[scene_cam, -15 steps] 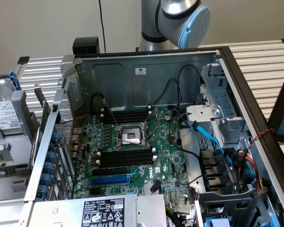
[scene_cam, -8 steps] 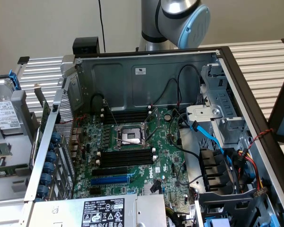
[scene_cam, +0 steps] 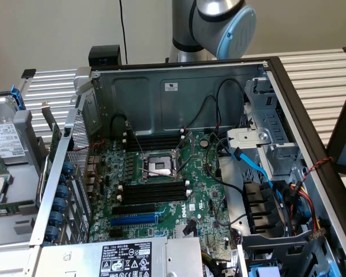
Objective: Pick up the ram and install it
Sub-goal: 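Pick up the ram and move it above insertion slot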
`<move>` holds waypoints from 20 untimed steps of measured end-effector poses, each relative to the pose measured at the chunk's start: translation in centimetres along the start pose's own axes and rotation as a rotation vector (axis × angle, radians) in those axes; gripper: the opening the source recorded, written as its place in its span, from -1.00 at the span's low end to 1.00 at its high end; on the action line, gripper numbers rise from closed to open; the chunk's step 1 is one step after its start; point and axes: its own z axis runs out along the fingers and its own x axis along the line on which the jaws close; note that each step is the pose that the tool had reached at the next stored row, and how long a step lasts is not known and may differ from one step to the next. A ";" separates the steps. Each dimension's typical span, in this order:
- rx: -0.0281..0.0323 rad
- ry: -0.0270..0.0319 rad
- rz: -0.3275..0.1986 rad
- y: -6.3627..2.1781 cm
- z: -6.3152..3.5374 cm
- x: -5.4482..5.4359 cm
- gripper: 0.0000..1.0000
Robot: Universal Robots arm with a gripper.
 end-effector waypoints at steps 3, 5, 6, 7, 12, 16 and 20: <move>0.0038 0.0000 0.000 -0.06 -1.22 0.0 -0.76; 0.0058 0.0001 0.000 -0.10 -1.99 0.0 -0.76; 0.0070 0.0001 0.000 -0.12 -2.36 0.0 -0.76; 0.0082 0.0005 0.000 -0.13 -2.69 -0.1 -0.76; 0.0223 0.0118 0.000 -0.28 -5.59 -0.2 -0.76; 0.0336 0.0289 -0.001 -0.33 -6.58 -0.4 -0.76; 0.0351 0.0292 0.002 -0.38 -6.58 -0.4 -0.76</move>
